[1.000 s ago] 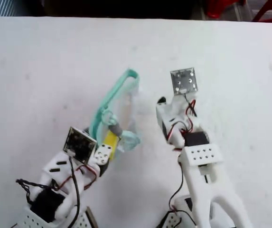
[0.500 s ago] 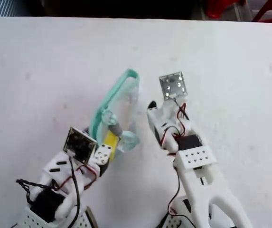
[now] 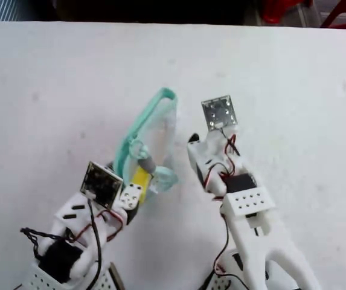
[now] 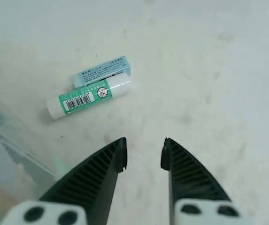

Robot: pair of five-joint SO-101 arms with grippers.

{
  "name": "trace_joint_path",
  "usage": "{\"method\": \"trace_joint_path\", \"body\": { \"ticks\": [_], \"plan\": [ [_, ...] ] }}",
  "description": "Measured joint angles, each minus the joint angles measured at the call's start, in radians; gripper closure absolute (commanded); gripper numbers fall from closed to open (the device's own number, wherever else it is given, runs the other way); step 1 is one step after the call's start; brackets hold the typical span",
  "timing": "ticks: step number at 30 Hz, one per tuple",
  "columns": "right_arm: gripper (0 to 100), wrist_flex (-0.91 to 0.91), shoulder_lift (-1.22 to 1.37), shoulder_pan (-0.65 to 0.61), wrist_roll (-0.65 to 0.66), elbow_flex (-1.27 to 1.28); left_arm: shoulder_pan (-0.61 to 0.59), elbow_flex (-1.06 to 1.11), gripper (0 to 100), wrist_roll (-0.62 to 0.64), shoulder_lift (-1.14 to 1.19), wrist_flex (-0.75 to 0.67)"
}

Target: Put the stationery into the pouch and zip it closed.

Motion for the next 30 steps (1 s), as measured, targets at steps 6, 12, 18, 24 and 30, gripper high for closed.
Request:
{"method": "trace_joint_path", "body": {
  "ticks": [6,12,18,24,30],
  "plan": [
    [87.8,0.000,0.000,0.000,0.000,0.000,0.002,0.003,98,-0.066,0.000,0.000],
    [87.8,0.000,0.000,0.000,0.000,0.000,0.002,0.005,98,-0.072,0.000,0.000],
    [87.8,0.000,0.000,0.000,0.000,0.000,0.002,0.005,98,-0.072,0.000,0.000],
    [87.8,0.000,0.000,0.000,0.000,0.000,0.002,0.005,98,-0.072,0.000,0.000],
    [87.8,0.000,0.000,0.000,0.000,0.000,0.002,0.005,98,-0.078,0.000,0.000]
  ]
}}
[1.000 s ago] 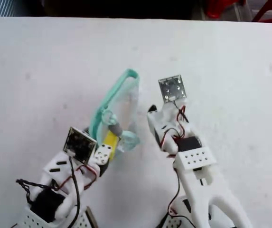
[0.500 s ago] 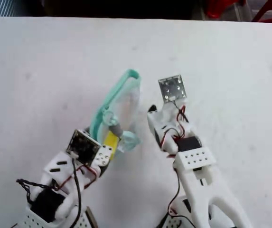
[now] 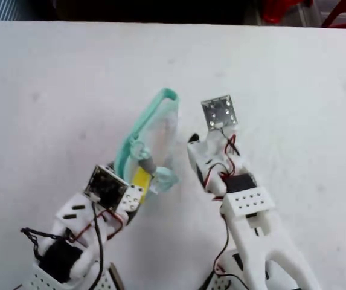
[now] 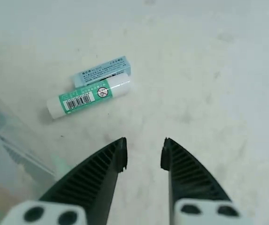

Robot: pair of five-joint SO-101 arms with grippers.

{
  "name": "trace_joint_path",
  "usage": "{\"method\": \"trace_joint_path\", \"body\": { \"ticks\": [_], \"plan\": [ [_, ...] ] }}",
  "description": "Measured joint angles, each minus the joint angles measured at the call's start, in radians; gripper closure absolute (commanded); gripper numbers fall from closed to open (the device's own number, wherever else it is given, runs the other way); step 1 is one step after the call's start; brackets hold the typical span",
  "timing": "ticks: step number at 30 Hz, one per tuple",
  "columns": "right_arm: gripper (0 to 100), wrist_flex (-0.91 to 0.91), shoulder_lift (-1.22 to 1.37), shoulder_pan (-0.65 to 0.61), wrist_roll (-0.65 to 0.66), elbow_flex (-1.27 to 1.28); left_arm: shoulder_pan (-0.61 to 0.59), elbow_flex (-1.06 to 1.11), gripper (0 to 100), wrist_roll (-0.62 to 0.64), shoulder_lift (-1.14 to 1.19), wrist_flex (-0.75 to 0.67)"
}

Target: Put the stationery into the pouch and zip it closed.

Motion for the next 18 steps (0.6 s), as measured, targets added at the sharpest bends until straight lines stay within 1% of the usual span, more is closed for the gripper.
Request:
{"method": "trace_joint_path", "body": {
  "ticks": [3,6,10,18],
  "plan": [
    [87.8,0.000,0.000,0.000,0.000,0.000,-0.035,-0.003,98,0.000,0.000,0.000],
    [87.8,0.000,0.000,0.000,0.000,0.000,-0.095,-0.037,98,0.005,0.000,0.051],
    [87.8,0.000,0.000,0.000,0.000,0.000,-0.173,-0.086,98,0.060,0.008,0.115],
    [87.8,0.000,0.000,0.000,0.000,0.000,-0.308,-0.118,98,0.074,0.018,0.117]
  ]
}}
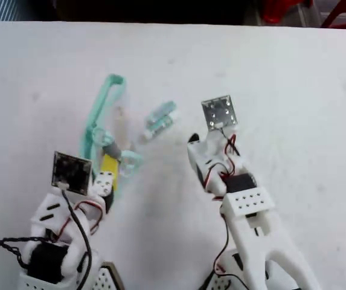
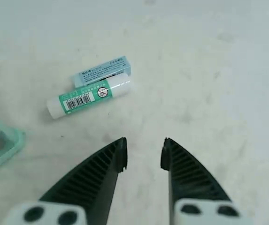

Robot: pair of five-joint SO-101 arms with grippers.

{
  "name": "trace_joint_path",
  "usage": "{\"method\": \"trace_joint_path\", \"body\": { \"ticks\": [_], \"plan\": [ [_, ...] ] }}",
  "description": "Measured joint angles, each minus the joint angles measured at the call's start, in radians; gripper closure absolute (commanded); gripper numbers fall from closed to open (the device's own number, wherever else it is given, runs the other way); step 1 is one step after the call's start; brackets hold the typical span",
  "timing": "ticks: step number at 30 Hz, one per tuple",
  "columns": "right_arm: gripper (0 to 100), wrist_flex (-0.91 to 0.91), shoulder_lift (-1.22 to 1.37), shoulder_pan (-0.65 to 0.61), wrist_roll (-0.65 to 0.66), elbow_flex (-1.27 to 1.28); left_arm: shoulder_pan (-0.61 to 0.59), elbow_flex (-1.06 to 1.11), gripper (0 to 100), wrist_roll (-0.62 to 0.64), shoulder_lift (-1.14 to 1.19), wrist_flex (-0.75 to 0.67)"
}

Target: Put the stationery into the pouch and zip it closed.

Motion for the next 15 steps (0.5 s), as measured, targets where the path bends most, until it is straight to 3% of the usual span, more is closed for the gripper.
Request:
{"method": "trace_joint_path", "body": {
  "ticks": [5,10,15],
  "plan": [
    [87.8,0.000,0.000,0.000,0.006,0.000,-0.074,-0.002,98,0.000,0.000,0.000],
    [87.8,0.009,0.002,-0.034,0.112,-0.017,-0.135,-0.002,98,0.054,0.000,-0.006],
    [90.3,0.186,0.091,-0.063,0.052,-0.233,-0.140,0.009,98,0.072,0.000,-0.038]
  ]
}}
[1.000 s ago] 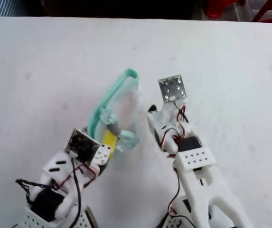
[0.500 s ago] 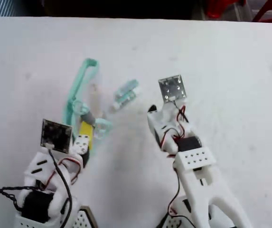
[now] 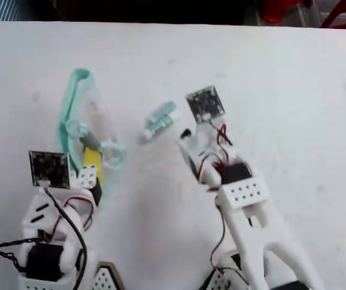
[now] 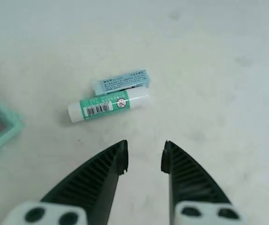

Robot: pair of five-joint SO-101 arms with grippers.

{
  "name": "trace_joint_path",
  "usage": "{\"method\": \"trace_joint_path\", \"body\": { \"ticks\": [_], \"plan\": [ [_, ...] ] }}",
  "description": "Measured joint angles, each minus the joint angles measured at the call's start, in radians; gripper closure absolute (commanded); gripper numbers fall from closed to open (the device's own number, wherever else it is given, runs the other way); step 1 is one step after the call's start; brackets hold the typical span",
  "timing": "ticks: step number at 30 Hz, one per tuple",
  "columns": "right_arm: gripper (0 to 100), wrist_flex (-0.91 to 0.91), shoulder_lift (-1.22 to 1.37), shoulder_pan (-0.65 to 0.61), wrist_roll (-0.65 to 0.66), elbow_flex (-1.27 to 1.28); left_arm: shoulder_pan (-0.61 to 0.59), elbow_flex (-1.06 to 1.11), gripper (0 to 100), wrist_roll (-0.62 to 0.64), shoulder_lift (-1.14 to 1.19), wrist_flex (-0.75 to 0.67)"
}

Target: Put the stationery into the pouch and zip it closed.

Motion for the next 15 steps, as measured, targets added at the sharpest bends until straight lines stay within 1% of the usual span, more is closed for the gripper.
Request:
{"method": "trace_joint_path", "body": {
  "ticks": [2,3,5,7,9,12,15],
  "plan": [
    [97.7,0.077,0.086,-0.025,-0.035,-0.130,-0.002,0.028,98,0.000,0.000,-0.038],
    [99.0,0.107,0.138,-0.044,-0.043,-0.201,-0.002,0.040,98,0.000,0.002,-0.057],
    [96.5,0.143,0.253,-0.089,-0.048,-0.334,-0.002,0.057,98,0.000,0.002,-0.089],
    [98.1,0.149,0.376,-0.127,-0.040,-0.457,-0.002,0.068,98,0.000,0.002,-0.104],
    [98.1,0.144,0.502,-0.149,0.012,-0.568,-0.002,0.069,98,0.000,0.002,-0.109],
    [98.1,0.109,0.698,-0.153,0.091,-0.715,-0.002,0.069,98,0.000,0.002,-0.109],
    [98.1,0.098,0.878,-0.152,0.110,-0.852,-0.002,0.069,98,0.000,0.002,-0.109]
  ]
}}
